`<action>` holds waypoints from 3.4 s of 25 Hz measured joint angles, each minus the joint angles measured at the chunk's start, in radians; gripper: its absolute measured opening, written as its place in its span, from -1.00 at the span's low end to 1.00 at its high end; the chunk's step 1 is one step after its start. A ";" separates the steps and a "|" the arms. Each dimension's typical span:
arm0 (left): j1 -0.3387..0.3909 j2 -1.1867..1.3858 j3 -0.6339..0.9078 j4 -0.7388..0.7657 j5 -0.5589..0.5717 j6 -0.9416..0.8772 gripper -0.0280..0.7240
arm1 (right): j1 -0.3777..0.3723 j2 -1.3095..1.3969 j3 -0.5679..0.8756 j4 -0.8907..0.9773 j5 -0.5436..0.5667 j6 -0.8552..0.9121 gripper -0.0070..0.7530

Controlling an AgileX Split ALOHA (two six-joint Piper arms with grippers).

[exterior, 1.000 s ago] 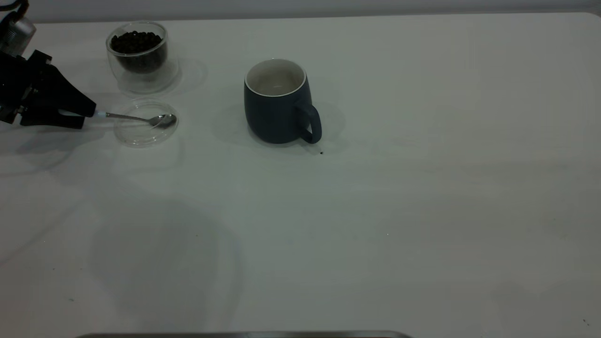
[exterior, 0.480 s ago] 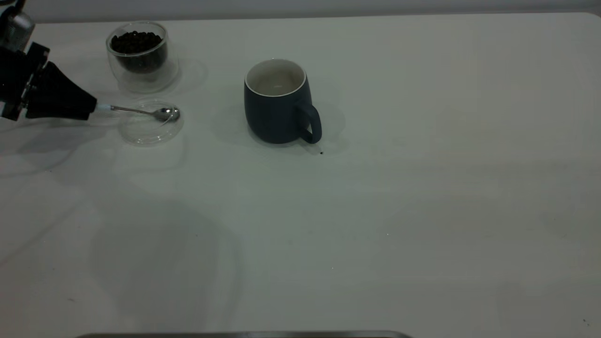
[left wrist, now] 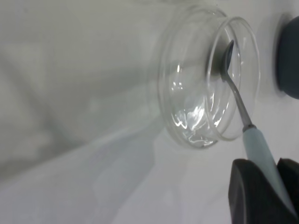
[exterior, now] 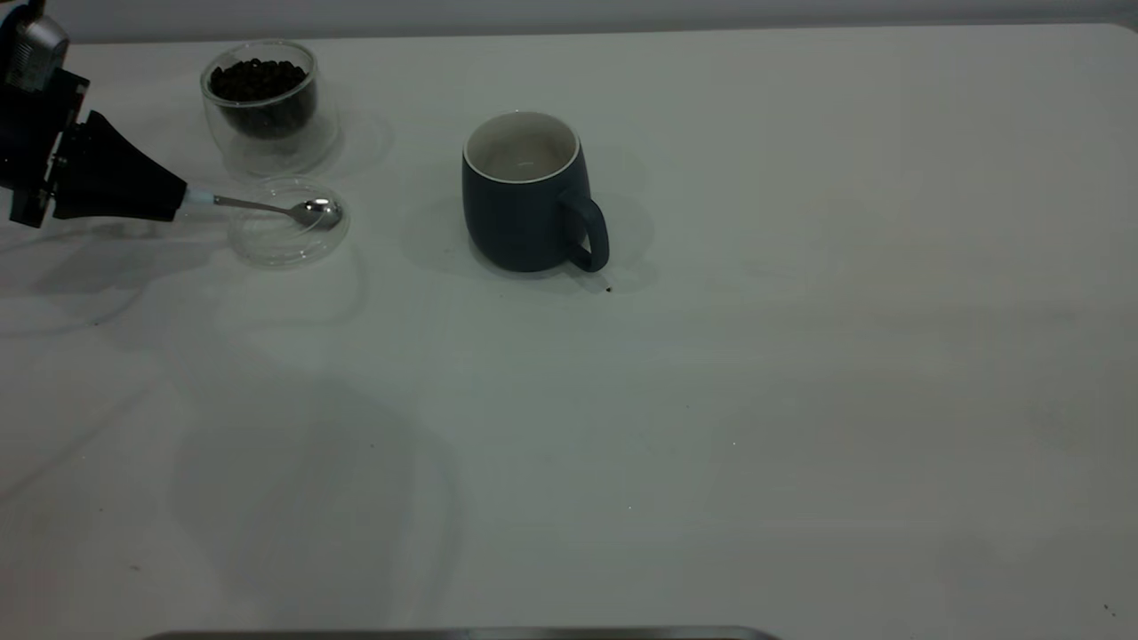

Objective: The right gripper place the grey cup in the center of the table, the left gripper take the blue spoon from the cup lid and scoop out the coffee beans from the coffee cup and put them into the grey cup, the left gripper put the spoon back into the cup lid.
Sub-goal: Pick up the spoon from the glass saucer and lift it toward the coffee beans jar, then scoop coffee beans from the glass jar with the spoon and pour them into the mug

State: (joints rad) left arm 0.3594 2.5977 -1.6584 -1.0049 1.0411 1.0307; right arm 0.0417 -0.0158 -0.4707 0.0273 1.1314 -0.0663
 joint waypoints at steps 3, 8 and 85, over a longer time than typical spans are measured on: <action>0.002 -0.014 0.000 0.025 0.006 -0.030 -0.57 | 0.000 0.000 0.000 0.000 0.000 0.000 0.22; 0.010 -0.076 0.000 0.107 0.039 -0.044 -0.58 | 0.000 0.000 0.000 0.000 0.000 0.000 0.22; 0.028 -0.092 -0.065 -0.175 -0.006 -0.224 -0.58 | 0.000 0.000 0.000 0.000 0.000 0.000 0.22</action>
State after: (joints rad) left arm 0.3877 2.5059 -1.7236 -1.1803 1.0349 0.8069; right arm 0.0417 -0.0158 -0.4707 0.0273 1.1314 -0.0663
